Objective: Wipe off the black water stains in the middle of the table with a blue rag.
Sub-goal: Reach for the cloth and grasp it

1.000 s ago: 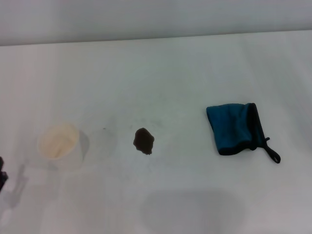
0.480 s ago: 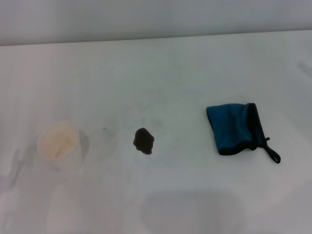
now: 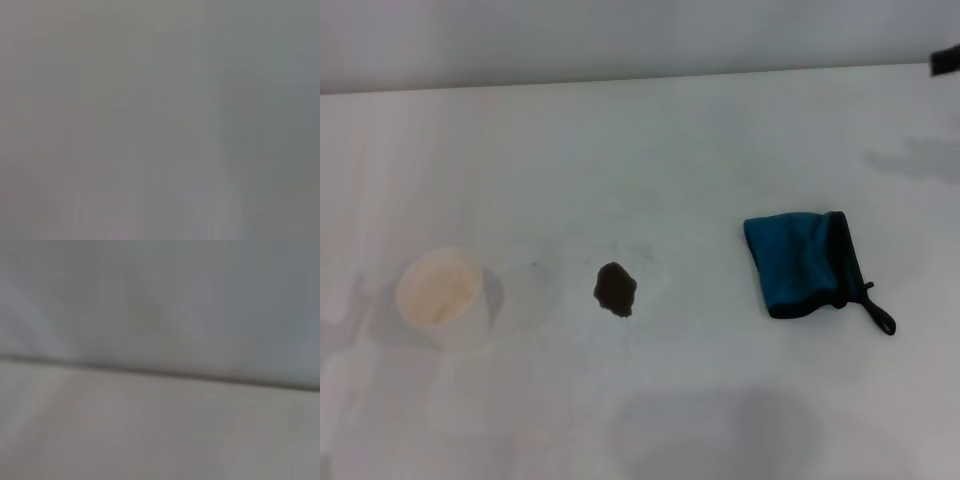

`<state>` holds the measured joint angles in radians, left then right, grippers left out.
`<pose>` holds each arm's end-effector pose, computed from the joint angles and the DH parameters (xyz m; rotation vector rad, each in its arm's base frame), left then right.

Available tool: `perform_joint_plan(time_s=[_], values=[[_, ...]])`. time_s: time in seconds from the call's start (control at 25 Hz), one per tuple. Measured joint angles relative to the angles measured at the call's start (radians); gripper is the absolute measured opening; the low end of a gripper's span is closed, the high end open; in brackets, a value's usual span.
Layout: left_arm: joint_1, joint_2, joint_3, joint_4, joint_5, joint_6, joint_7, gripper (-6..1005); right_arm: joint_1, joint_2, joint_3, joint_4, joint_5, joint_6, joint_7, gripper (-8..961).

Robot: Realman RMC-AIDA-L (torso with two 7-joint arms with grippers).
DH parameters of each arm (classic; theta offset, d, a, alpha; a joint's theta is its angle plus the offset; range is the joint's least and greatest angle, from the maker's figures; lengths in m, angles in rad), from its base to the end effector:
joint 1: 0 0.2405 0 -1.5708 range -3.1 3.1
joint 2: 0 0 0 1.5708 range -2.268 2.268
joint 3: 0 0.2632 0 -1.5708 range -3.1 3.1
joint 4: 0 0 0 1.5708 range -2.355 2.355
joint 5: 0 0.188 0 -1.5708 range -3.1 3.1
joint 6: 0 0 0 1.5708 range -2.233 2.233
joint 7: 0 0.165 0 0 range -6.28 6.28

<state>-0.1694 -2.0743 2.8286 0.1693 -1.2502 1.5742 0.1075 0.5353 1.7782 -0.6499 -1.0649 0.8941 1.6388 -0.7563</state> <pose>-0.3352 0.2344 0.0018 -1.5562 -0.2640 -0.6126 0.2861 0.3621 0.1557 -2.2155 1.3795 0.2763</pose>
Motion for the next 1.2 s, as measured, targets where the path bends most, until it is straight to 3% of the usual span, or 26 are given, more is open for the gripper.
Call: perform_joint_plan(time_s=[0.16,0.2,0.24,0.48,0.56,0.72,1.04,1.2], values=[[-0.04,0.0,0.0,-0.034,-0.002,0.002,-0.046,870,0.066,0.057,-0.052,-0.115,-0.171,0.096,0.034,858],[-0.044,0.0,0.0,-0.038,-0.001,0.002,-0.051,870,0.09,0.09,-0.111,-0.149,-0.234,0.117,0.047,857],[-0.047,0.0,0.0,-0.044,-0.002,0.002,-0.058,870,0.09,0.09,-0.111,-0.149,-0.234,0.117,0.047,855],[-0.078,0.001,0.0,-0.068,-0.002,0.005,-0.074,870,0.148,0.21,-0.3,-0.18,-0.414,0.114,0.117,845],[-0.085,0.002,0.0,-0.069,-0.002,0.005,-0.075,869,0.158,0.235,-0.36,-0.171,-0.457,0.096,0.143,842],[-0.087,0.002,0.0,-0.069,-0.002,0.007,-0.075,869,0.157,0.236,-0.578,-0.154,-0.469,0.002,0.264,835],[-0.094,0.0,0.0,-0.07,-0.002,0.011,-0.074,869,0.157,0.237,-0.826,-0.152,-0.498,-0.082,0.407,822],[-0.1,0.0,0.0,-0.07,-0.002,0.035,-0.066,869,0.165,0.242,-0.901,-0.138,-0.525,-0.106,0.464,815]])
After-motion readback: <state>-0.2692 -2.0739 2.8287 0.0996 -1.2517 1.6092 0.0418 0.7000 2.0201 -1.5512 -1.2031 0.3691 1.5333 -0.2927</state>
